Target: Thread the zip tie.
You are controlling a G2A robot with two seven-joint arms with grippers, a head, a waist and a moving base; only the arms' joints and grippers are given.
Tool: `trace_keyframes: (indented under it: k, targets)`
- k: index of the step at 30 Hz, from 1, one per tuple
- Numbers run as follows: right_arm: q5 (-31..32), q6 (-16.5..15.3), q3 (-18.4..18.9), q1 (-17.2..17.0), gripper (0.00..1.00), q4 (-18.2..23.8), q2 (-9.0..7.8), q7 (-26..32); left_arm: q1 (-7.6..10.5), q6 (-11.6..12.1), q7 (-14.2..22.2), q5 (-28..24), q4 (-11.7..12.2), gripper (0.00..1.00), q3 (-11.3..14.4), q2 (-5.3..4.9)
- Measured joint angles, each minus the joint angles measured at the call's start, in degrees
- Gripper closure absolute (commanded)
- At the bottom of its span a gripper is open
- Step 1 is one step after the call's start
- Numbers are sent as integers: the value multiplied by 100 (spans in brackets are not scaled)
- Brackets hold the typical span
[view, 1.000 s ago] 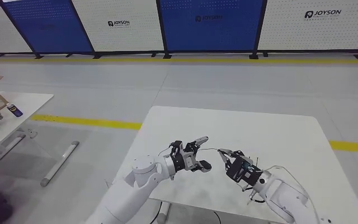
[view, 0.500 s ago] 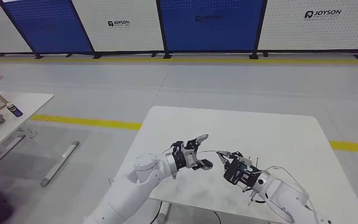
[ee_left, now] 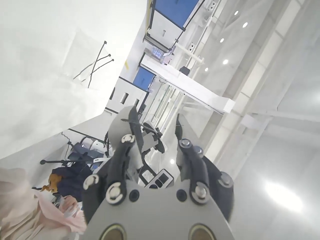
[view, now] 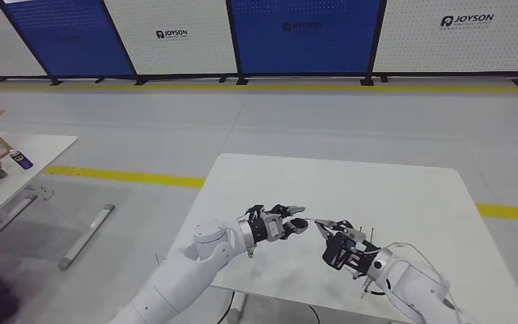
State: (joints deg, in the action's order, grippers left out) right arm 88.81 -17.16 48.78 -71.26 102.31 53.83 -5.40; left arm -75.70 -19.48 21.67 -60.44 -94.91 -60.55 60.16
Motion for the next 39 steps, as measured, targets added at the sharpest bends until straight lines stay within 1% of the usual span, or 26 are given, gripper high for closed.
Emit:
trace_keyframes:
  k: [2,3,5,6,7,8,9,13,19,20,21,22,23,26,27,30,33,36,37,39]
  targets:
    - [65,-35,9,-8,100,20,13,35,12,0,-28,-37,-14,88,37,-46]
    - [87,-49,10,-10,100,30,20,48,19,0,-41,-64,-19,85,57,-65]
    - [113,-80,11,-14,100,54,37,70,45,0,-89,-124,-29,89,107,-107]
    - [115,-92,14,-14,100,60,44,79,59,0,-111,-149,-34,85,128,-124]
    - [116,-105,17,-12,100,66,53,92,76,0,-136,-190,-39,85,151,-146]
    - [116,-116,19,-9,100,69,59,104,89,0,-154,-222,-42,96,166,-162]
    - [116,-127,21,-5,100,71,64,117,102,0,-168,-247,-46,100,182,-177]
    - [115,-151,25,6,100,76,82,164,152,0,-200,-328,-57,100,248,-250]
    - [114,-142,48,-9,100,66,113,183,186,0,-192,-402,-87,100,276,-329]
    - [113,-140,58,-15,82,63,119,185,187,0,-186,-398,-92,100,276,-338]
    - [107,-138,69,-21,66,61,125,185,185,0,-178,-395,-97,100,276,-346]
    - [89,-138,87,-32,3,59,133,185,178,0,-168,-393,-104,100,276,-355]
    - [68,-140,101,-41,0,57,138,188,172,0,-161,-390,-107,100,278,-360]
    - [-27,-162,161,-74,0,59,154,211,164,13,-205,-305,-130,100,265,-372]
    - [-62,-176,183,-86,0,60,158,214,154,53,-242,-266,-144,100,252,-372]
    - [-203,-227,272,-142,0,66,164,249,70,376,-438,-22,-210,100,227,-363]
    - [-554,-233,420,-235,0,66,165,354,-58,766,-621,336,-287,100,237,-356]
    - [-1155,-230,642,-344,0,103,159,579,-232,1276,-883,971,-372,100,285,-355]
    - [-1390,-230,739,-385,0,137,151,721,-312,1488,-992,1275,-392,100,322,-355]
    - [-1698,-195,887,-464,0,208,138,1026,-426,1788,-1158,1755,-392,100,386,-354]
